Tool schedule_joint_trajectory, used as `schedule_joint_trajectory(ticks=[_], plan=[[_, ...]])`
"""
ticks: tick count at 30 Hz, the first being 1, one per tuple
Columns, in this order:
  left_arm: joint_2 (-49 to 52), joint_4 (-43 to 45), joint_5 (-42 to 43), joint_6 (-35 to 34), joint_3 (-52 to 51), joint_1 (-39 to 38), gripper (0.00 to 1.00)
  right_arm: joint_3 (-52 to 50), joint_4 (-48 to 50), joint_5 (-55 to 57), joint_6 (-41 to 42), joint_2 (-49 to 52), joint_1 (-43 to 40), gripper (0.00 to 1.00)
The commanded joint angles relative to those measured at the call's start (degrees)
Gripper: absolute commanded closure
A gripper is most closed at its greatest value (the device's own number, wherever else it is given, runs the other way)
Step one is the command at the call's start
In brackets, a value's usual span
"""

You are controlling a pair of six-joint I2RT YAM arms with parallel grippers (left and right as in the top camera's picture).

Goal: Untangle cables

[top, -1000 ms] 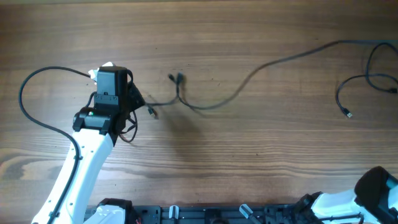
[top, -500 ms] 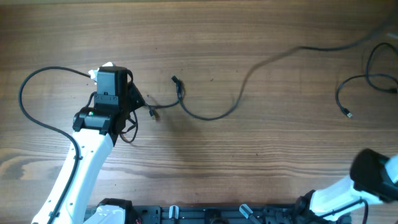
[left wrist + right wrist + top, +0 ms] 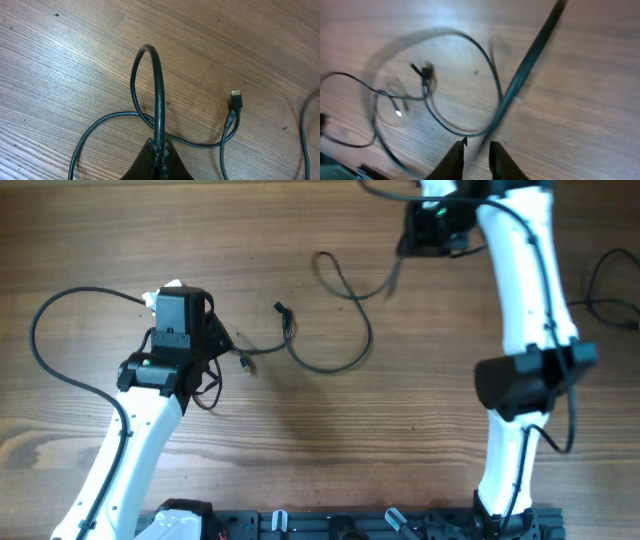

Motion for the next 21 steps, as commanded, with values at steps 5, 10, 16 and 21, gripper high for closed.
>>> schedule_joint_trajectory(ticks=[5, 10, 16, 21], plan=[[0.2, 0.0, -0.3, -0.3, 0.1, 0.2, 0.96, -0.7, -0.1, 3.1, -0.8, 2.2, 2.9, 0.27], [0.2, 0.0, -0.3, -0.3, 0.1, 0.2, 0.96, -0.7, 1.7, 2.6, -2.2, 2.2, 5.1, 0.27], [0.2, -0.2, -0.3, -0.3, 0.1, 0.2, 0.96, -1.5, 6.1, 4.5, 2.9, 2.3, 8.7, 0.31], [0.2, -0.2, -0.3, -0.3, 0.1, 0.2, 0.96, -10.8, 6.0, 6.2, 13.5, 2.3, 10.3, 0.31]])
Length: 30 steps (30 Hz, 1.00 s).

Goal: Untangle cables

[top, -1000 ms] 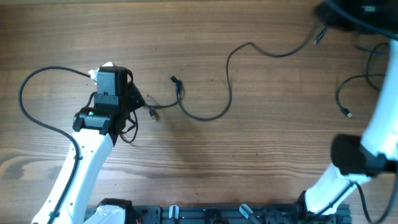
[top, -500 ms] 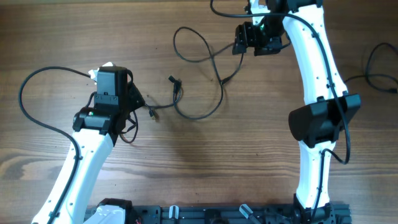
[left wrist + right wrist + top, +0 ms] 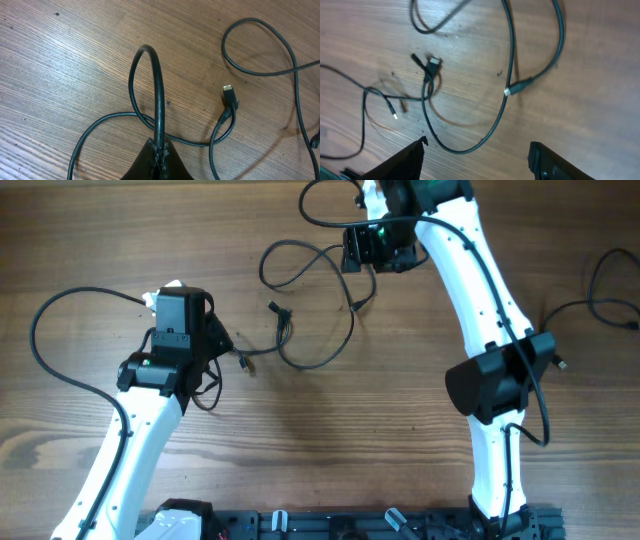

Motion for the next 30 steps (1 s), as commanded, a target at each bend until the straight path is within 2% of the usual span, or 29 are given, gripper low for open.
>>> schedule_joint_trajectory(ticks=[1, 5, 11, 15, 20, 22, 25, 30], plan=[[0.2, 0.0, -0.3, -0.3, 0.1, 0.2, 0.96, -8.9, 0.9, 1.7, 6.6, 0.3, 1.2, 0.31], [0.2, 0.0, -0.3, -0.3, 0.1, 0.2, 0.96, -19.8, 6.2, -1.7, 6.6, 0.3, 3.2, 0.31], [0.2, 0.0, -0.3, -0.3, 0.1, 0.2, 0.96, -25.7, 12.1, -2.5, 8.0, 0.3, 5.6, 0.33], [0.2, 0.0, -0.3, -0.3, 0.1, 0.2, 0.96, -27.0, 13.7, 0.1, 10.6, 0.3, 5.9, 0.44], [0.2, 0.0, -0.3, -0.3, 0.1, 0.2, 0.96, -33.5, 18.6, 0.5, 11.1, 0.3, 5.9, 0.55], [0.2, 0.0, -0.3, -0.3, 0.1, 0.2, 0.96, -33.7, 20.3, 0.5, 11.1, 0.3, 5.9, 0.66], [0.2, 0.0, -0.3, -0.3, 0.1, 0.2, 0.96, -32.0, 22.6, 0.5, 11.0, 0.0, 5.0, 0.95], [0.2, 0.0, -0.3, -0.3, 0.1, 0.2, 0.96, -21.0, 19.4, -2.4, 8.2, -4.2, -0.6, 0.96]])
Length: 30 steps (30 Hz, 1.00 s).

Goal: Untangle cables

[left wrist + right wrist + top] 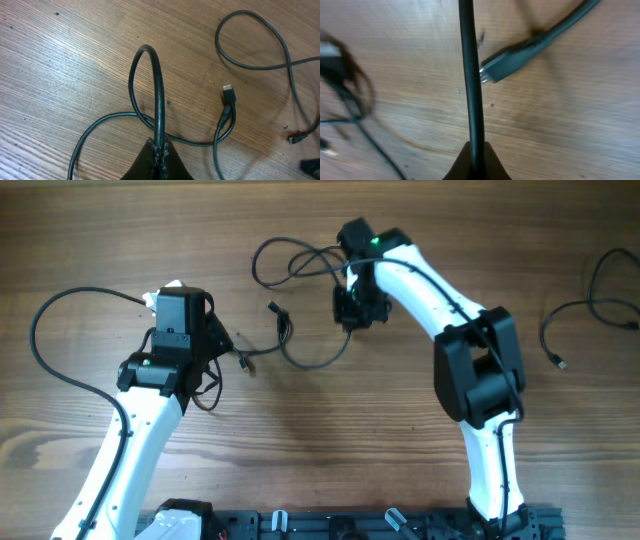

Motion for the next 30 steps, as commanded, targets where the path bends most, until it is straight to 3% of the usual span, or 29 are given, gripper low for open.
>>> schedule_joint_trajectory(ticks=[1, 7, 14, 17, 23, 24, 26, 27, 30], plan=[[0.1, 0.0, -0.3, -0.3, 0.1, 0.2, 0.96, 11.1, -1.8, -4.2, -3.4, -5.8, -5.8, 0.96], [0.1, 0.0, -0.3, -0.3, 0.1, 0.2, 0.96, 24.5, -5.2, -10.8, -3.1, -14.8, -19.0, 0.96], [0.1, 0.0, -0.4, -0.1, 0.1, 0.2, 0.96, 25.0, -7.2, -10.2, -3.4, -19.7, -41.2, 0.96], [0.1, 0.0, -0.3, -0.1, 0.1, 0.2, 0.96, 24.9, -10.3, -5.0, -3.4, -19.5, -47.7, 0.96], [0.1, 0.0, 0.3, -0.1, 0.1, 0.2, 0.96, 24.5, -15.0, 13.0, 0.4, -19.1, -52.9, 0.92], [0.1, 0.2, 1.4, -0.1, 0.1, 0.2, 0.96, 23.9, -15.0, 14.1, 0.3, -19.1, -53.4, 0.78], [0.1, 1.0, 5.8, 0.1, 0.1, 0.2, 0.96, 22.8, -15.1, 14.4, -0.4, -19.1, -53.5, 0.22], [0.1, 1.9, 9.1, 1.8, 0.1, 0.2, 0.96, 22.4, -15.3, 13.3, -1.0, -19.1, -53.4, 0.01], [0.1, 5.5, 20.9, 4.7, 0.1, 0.0, 0.96, 22.4, -15.7, -3.5, -12.8, -19.2, -52.6, 0.00]])
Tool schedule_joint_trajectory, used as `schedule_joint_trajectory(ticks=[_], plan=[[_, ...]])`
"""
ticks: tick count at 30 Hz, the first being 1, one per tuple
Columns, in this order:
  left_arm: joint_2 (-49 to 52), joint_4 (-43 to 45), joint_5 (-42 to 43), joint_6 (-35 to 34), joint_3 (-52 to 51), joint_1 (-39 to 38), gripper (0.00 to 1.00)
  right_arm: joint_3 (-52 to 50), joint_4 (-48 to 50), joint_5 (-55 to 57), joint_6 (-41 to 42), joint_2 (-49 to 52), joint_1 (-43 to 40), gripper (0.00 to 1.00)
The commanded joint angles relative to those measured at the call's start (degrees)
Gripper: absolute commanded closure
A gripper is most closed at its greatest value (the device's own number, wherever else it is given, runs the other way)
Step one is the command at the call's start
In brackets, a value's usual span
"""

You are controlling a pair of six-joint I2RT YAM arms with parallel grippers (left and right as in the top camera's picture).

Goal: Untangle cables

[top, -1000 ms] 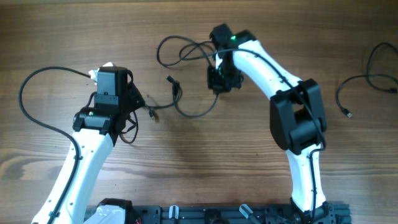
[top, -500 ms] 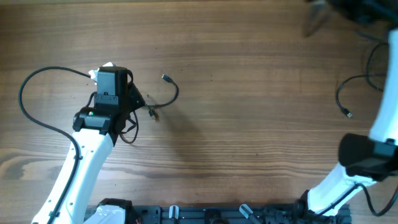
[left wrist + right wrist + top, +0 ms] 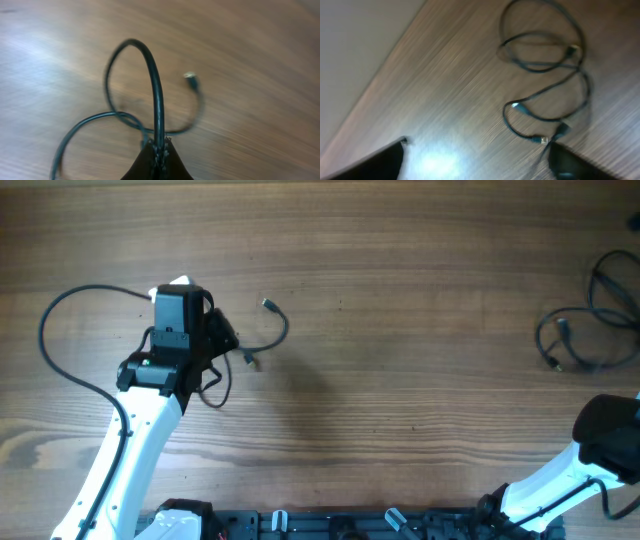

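Observation:
My left gripper [image 3: 213, 340] is shut on a thin black cable [image 3: 283, 330] at the table's left. In the left wrist view the jaws [image 3: 159, 146] pinch it below a standing loop [image 3: 131, 47], and its plug [image 3: 190, 76] lies on the wood beyond. The other black cables [image 3: 578, 340] lie in a loose pile at the table's right edge, well apart from the first. In the right wrist view that pile [image 3: 545, 70] lies ahead of my right gripper [image 3: 480, 157], which stands wide open and holds nothing. The right gripper is outside the overhead view.
A long black lead [image 3: 45, 340] arcs from the left arm round the table's left side. The right arm's base [image 3: 612, 442] stands at the right edge. The wooden table [image 3: 400, 380] lies bare between the two cable groups.
The right gripper was shut on a cable at the upper middle; now it is open at the far right and that cable lies in the right pile. The left cable's plug has shifted.
The left gripper stayed shut on its cable throughout. The right gripper was at the upper right, then open over the tangle at the upper middle, then shut on a cable there. Now that cable lies at the right edge, apart from the left one.

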Motion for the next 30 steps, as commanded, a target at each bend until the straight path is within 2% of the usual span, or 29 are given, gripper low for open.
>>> schedule_joint_trajectory(ticks=[1, 3, 6, 7, 10, 14, 16, 18, 20, 22, 24, 25, 27, 30], plan=[[0.1, 4.2, 17.9, 4.8, 0.1, -0.7, 0.96, -0.2, -0.4, -19.3, -14.6, 0.5, 1.7, 0.00], [0.1, 6.4, 22.5, 4.9, 0.1, -2.4, 0.96, -0.2, -0.8, -23.1, -17.0, 0.5, 3.4, 0.00], [0.6, 8.4, 25.2, 4.4, 0.1, -6.0, 0.96, -0.2, -1.3, -23.1, -16.9, 0.5, 7.3, 0.00], [0.9, 8.9, 25.4, 4.2, 0.1, -7.2, 0.92, -0.2, -1.2, -23.1, -17.0, 0.5, 8.5, 0.00], [2.3, 9.9, 22.4, 4.1, 0.1, -10.8, 0.00, -0.2, -1.1, -23.1, -16.9, 0.5, 13.1, 0.00], [2.0, 6.6, 8.1, 4.1, 0.9, -9.8, 0.00, -0.2, -1.2, -22.7, -16.6, 0.5, 18.5, 0.00], [1.6, 2.6, -0.4, 4.2, 2.4, -8.5, 0.00, -0.2, -1.6, -22.4, -16.6, 0.5, 20.8, 0.00], [1.5, -1.2, -5.5, 5.0, 4.0, -7.7, 0.00, -0.2, -2.0, -20.2, -15.2, 0.5, 23.8, 0.00], [1.5, -3.8, -6.0, 7.0, 4.2, -7.5, 0.00, -0.3, -2.1, -19.6, -15.4, 0.5, 26.6, 0.00], [1.7, -7.7, -5.5, 7.5, 4.1, -7.6, 0.08, -0.3, -2.1, -16.5, -15.0, 0.5, 29.8, 0.00], [1.8, -10.3, -1.8, 8.1, 4.1, -7.6, 0.12, -0.3, -2.0, -15.8, -14.6, 0.5, 31.4, 0.00], [1.8, -10.6, 2.7, 10.9, 4.1, -7.6, 0.13, -0.3, -1.9, -15.8, -14.1, 0.5, 31.9, 0.00], [1.6, -10.1, 7.4, 12.2, 4.2, -7.2, 0.11, -0.3, -1.9, -15.8, -13.8, 0.5, 32.4, 0.00], [-0.3, -10.0, 7.8, 9.1, 6.1, -4.2, 0.03, -0.3, -1.9, -15.8, -14.2, 0.5, 32.9, 0.00]])
